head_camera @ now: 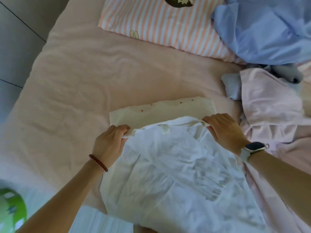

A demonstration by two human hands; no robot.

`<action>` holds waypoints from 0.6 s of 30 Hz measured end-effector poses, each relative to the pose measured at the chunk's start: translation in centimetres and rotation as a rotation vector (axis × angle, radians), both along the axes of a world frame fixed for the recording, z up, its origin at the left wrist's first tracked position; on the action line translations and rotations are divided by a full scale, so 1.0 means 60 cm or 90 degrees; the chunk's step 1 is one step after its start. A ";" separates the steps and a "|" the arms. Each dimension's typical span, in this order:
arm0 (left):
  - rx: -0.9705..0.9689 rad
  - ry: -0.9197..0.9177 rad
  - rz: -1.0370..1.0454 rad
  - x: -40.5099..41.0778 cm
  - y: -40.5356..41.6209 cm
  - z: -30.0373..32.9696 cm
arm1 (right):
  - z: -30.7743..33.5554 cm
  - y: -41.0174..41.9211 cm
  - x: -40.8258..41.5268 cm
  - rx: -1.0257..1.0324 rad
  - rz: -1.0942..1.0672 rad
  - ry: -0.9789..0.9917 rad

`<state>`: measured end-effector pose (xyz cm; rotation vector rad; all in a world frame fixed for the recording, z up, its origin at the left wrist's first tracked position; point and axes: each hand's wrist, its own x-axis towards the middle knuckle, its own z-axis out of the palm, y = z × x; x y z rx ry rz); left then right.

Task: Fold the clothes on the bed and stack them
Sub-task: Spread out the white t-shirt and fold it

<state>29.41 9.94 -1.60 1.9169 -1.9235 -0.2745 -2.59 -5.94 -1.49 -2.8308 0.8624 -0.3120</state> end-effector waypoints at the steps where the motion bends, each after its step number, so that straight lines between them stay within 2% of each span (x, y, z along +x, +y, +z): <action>1: 0.012 -0.008 -0.032 -0.013 0.027 0.004 | 0.004 0.025 -0.017 0.004 0.007 0.005; 5: 0.058 -0.057 -0.162 -0.060 0.125 0.003 | 0.013 0.120 -0.077 0.020 0.044 0.032; 8: 0.146 -0.078 -0.211 -0.089 0.179 -0.003 | 0.006 0.180 -0.114 0.042 0.069 0.067; 11: 0.247 -0.108 -0.219 -0.110 0.220 -0.019 | -0.011 0.228 -0.134 0.108 0.085 0.172; 14: 0.458 -0.205 -0.222 -0.125 0.246 -0.037 | -0.035 0.262 -0.141 0.204 0.094 0.449; 15: 0.538 -0.213 -0.223 -0.126 0.252 -0.044 | -0.043 0.269 -0.146 0.224 0.081 0.505; 16: 0.598 -0.213 -0.218 -0.129 0.254 -0.047 | -0.045 0.274 -0.146 0.234 0.072 0.534; 18: 0.604 -0.214 -0.201 -0.134 0.247 -0.048 | -0.038 0.273 -0.136 0.222 0.054 0.494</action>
